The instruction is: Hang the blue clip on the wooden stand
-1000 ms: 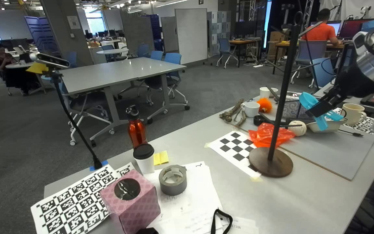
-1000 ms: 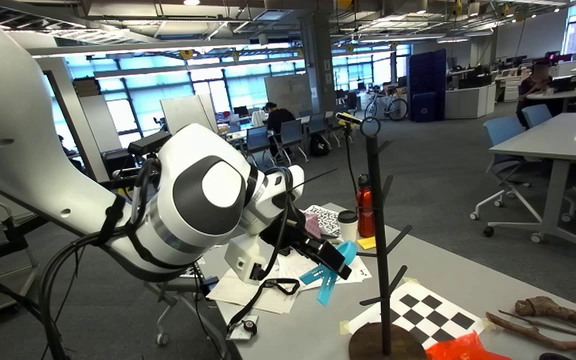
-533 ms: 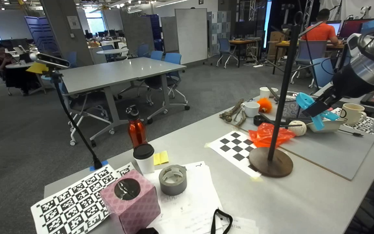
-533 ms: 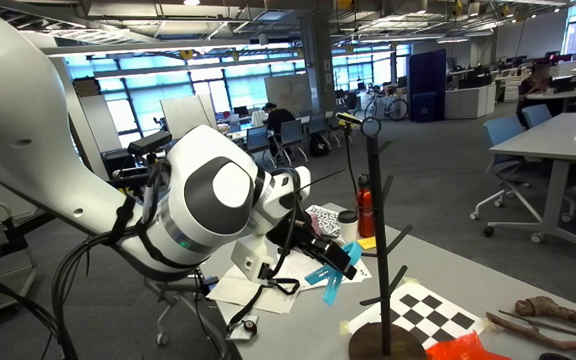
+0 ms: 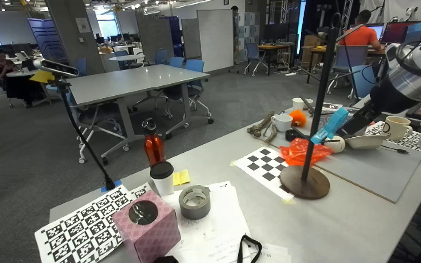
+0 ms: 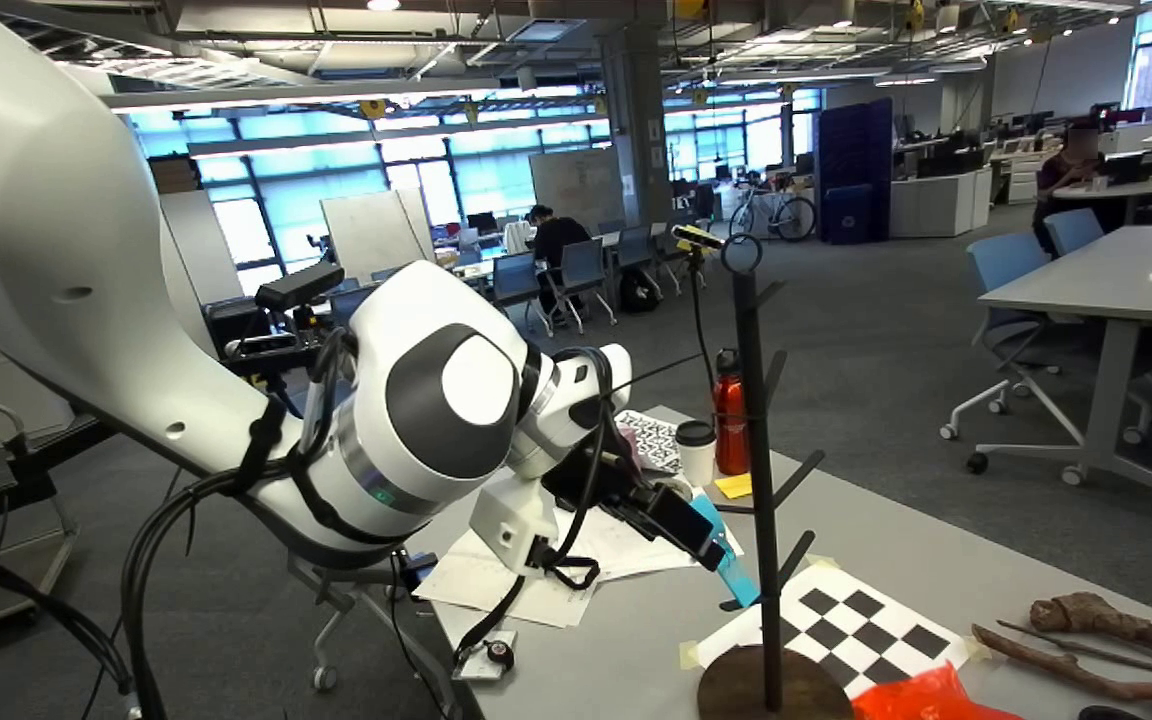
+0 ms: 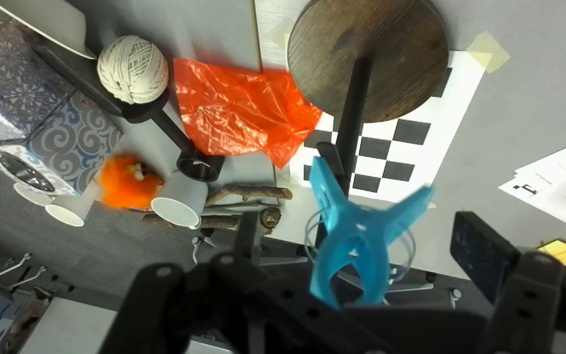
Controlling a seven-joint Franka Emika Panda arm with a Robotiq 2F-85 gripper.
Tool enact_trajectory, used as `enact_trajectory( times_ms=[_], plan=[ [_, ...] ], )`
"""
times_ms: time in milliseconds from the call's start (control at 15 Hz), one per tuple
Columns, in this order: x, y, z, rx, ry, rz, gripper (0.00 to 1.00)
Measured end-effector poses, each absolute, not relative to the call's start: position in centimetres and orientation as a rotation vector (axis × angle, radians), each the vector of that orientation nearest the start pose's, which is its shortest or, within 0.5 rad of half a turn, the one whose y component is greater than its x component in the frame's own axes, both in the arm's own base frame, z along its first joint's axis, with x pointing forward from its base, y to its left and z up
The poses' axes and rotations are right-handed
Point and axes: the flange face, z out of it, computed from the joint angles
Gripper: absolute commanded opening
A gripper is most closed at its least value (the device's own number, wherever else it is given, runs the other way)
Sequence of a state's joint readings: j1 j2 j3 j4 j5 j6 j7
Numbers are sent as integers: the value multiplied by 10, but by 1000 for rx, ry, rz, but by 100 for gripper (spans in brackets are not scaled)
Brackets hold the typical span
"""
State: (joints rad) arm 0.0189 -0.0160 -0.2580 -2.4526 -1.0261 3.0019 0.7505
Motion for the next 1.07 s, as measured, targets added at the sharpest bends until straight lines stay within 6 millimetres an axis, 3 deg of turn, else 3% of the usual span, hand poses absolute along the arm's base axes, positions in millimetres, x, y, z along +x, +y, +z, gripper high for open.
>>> enact_trajectory(
  times_ms=[1067],
  plan=[
    [480, -49, 333, -3258, 73, -825, 100]
  ],
)
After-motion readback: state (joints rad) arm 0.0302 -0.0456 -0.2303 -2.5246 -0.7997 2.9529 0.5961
